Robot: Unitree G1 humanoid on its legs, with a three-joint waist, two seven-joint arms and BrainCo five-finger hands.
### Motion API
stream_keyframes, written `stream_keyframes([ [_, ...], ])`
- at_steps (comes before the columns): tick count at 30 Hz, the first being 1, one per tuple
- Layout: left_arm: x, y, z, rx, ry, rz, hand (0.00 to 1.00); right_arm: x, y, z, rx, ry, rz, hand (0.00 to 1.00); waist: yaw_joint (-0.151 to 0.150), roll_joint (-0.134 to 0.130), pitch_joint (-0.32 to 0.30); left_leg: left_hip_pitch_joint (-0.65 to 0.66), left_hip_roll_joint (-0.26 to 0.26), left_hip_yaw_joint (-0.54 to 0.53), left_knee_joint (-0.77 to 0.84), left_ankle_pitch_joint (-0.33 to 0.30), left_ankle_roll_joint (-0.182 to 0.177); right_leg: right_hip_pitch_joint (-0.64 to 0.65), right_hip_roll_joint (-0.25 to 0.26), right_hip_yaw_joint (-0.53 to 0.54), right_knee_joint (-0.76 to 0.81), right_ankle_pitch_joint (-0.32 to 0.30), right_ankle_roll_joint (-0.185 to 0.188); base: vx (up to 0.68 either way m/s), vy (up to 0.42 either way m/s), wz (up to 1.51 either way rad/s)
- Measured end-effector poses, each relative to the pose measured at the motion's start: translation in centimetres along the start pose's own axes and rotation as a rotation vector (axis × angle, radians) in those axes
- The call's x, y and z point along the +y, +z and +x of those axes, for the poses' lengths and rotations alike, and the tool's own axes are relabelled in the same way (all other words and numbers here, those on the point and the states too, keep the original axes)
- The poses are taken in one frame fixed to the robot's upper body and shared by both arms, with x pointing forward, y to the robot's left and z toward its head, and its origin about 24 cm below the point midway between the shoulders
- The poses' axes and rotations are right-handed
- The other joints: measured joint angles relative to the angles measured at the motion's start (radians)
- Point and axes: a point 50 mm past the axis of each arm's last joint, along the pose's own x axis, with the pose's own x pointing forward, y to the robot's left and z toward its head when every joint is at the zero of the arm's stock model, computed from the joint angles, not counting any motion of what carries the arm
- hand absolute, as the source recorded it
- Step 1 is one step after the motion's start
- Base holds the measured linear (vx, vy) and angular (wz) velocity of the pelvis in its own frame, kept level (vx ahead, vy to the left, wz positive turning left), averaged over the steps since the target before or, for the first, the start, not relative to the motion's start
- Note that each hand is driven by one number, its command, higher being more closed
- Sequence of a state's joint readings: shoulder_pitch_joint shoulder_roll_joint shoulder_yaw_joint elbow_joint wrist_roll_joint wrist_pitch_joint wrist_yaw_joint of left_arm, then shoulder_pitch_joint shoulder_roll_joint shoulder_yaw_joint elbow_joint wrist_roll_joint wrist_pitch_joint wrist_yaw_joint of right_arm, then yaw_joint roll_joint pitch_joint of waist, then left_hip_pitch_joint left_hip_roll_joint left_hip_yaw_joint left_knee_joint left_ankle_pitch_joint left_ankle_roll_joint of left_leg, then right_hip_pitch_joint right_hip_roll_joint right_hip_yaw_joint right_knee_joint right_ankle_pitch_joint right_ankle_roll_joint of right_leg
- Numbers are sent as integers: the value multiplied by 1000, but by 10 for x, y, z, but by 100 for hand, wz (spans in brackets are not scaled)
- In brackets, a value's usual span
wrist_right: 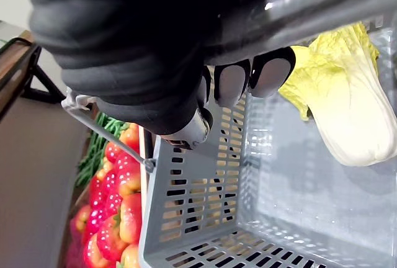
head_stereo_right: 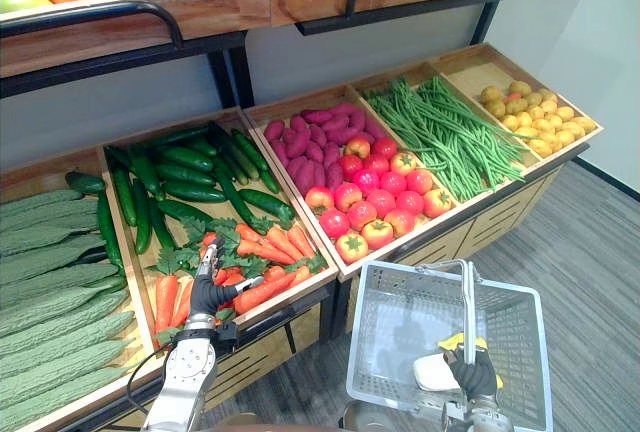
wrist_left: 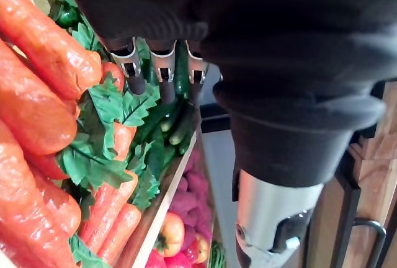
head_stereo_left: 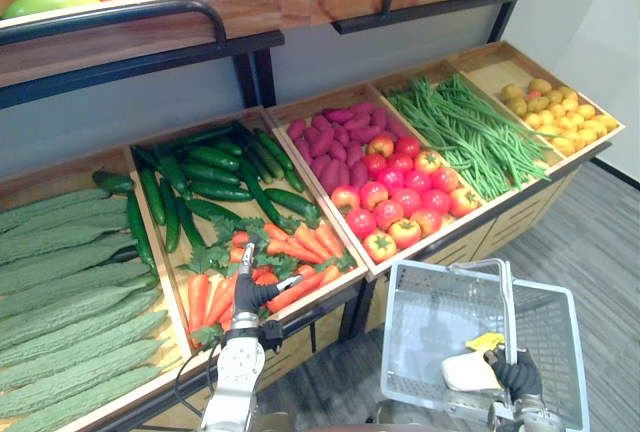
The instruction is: Pick vegetable in the basket
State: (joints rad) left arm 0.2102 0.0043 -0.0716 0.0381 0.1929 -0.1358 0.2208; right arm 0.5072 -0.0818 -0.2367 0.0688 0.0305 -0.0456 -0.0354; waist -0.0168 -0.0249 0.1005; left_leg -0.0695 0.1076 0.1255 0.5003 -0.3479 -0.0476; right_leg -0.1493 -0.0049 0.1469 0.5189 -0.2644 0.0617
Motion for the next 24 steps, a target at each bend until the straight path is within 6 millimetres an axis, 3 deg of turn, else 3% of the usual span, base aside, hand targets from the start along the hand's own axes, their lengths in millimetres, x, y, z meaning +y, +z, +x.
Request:
stream_keyframes([
  [2,5,9,10,-57,-9,73,0,-2,-13,-3,54,-3,18,100,-18,-23,-1,-21,-24,-60,-21,8,-14,14,-31,-58,-19,0,-1,-74,3,82],
  [5,22,25,27,-150,33,217,0,-1,-19,-4,79,2,41,100,-22,-47,1,-41,-8,-48,-44,16,-20,14,-50,-105,-41,5,-8,-43,-63,66],
  [8,35,34,37,-192,102,292,0,-4,-15,0,62,-12,43,100,-22,-29,5,-54,11,-31,-44,53,-28,13,-47,-122,-53,10,-16,-2,-26,11],
  [10,39,38,41,-219,106,359,0,-6,-13,1,50,-5,32,100,-23,-32,7,-57,9,-21,-63,70,-20,1,-48,-117,-56,12,-16,7,1,-2],
  [18,41,12,54,-101,88,476,0,4,-6,7,16,31,31,100,-33,-40,23,-60,11,17,-147,127,-30,-35,-36,-90,-102,50,-30,8,-12,-12],
  [24,31,-4,69,-20,32,518,0,9,11,19,-46,56,18,100,-37,-47,84,-108,20,32,-153,151,-31,-90,-28,-81,-106,81,-38,-64,-21,-6],
])
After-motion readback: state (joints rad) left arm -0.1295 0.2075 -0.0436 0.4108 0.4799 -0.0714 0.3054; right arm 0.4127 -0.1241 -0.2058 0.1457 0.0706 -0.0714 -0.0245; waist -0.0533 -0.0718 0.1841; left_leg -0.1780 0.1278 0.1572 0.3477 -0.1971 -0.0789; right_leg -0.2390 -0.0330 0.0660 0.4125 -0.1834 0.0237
